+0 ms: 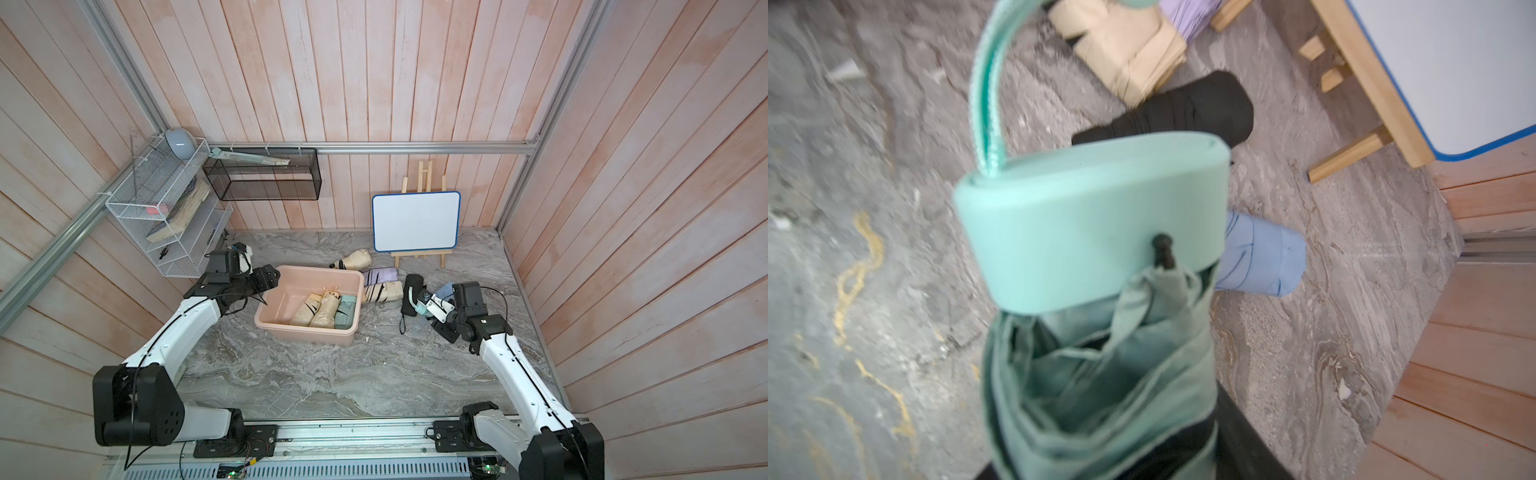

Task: Put the umbrella into the storage box
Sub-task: Pick up the umbrella from the center of the board.

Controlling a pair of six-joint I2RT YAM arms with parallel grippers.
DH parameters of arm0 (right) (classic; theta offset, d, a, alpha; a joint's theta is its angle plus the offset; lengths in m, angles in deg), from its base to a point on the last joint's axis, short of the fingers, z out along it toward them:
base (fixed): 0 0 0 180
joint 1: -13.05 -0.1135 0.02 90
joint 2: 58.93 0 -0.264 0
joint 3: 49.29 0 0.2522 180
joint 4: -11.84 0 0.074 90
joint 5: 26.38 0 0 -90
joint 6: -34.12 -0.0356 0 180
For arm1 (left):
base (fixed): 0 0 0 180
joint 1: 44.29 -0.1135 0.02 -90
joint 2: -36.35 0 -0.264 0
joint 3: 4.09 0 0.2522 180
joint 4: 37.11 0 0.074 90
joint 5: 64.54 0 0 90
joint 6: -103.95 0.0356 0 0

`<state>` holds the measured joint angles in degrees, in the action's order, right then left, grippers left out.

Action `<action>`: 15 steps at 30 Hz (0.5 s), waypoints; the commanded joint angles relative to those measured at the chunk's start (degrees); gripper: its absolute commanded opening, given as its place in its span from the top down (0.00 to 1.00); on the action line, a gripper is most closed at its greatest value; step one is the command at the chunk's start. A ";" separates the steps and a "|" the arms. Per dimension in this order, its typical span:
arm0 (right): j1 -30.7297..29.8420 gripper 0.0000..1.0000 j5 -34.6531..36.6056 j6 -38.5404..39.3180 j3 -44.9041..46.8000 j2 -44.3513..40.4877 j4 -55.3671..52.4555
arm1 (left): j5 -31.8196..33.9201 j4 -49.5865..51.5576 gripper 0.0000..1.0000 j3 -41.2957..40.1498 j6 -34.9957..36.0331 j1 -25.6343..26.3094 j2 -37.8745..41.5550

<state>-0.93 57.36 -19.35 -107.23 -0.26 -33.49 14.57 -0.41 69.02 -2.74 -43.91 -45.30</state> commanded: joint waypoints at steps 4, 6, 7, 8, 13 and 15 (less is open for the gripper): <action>-8.00 0.98 0.90 -28.99 -4.13 -3.57 5.72 | 2.65 3.11 0.25 2.48 8.42 -0.29 -3.10; -10.46 0.99 2.04 -34.40 -4.95 -3.94 6.13 | 1.75 3.60 0.31 3.42 9.23 -0.27 -3.88; -11.43 1.00 1.92 -36.23 -5.31 -4.03 6.23 | 0.99 4.08 0.35 3.82 9.35 -0.29 -4.12; -12.50 1.00 1.95 -38.05 -5.70 -4.16 6.56 | 0.31 4.34 0.39 4.26 9.42 -0.30 -4.38; -15.74 1.00 1.93 -44.49 -7.31 -3.74 9.42 | -0.57 5.70 0.58 4.41 9.22 0.05 -3.80; -16.78 1.00 1.18 -45.96 -8.41 -2.66 10.15 | -0.84 6.15 0.64 4.25 9.14 0.58 -3.21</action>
<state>-16.58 58.62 -58.93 -112.15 -3.25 -28.33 14.92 4.22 72.26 5.63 -43.82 -49.47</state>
